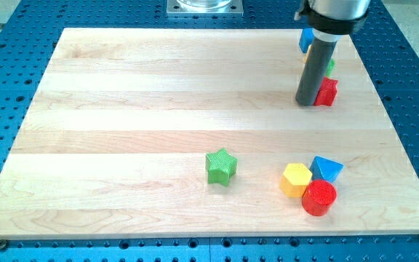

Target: Place the red star and blue triangle in a vertical line

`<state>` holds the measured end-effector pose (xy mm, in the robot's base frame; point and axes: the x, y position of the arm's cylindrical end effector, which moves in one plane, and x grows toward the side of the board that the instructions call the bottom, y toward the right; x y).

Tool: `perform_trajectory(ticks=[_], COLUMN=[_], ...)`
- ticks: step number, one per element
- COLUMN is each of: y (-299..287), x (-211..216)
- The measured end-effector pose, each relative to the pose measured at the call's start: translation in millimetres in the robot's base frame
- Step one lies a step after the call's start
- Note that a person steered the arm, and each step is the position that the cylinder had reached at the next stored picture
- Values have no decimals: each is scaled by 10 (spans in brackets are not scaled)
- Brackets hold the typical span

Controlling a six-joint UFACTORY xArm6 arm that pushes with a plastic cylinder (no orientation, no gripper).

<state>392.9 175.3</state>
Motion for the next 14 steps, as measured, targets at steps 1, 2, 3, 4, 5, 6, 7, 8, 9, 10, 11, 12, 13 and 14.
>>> perform_trajectory(ticks=[1, 2, 3, 4, 5, 6, 7, 8, 9, 10, 11, 12, 13, 14], y=[4, -145, -120, 113, 416, 439, 165, 131, 113, 196, 76, -232, -319, -267], x=[5, 403, 536, 634, 1470, 2075, 1889, 1492, 1280, 1691, 1979, 1838, 1661, 1490])
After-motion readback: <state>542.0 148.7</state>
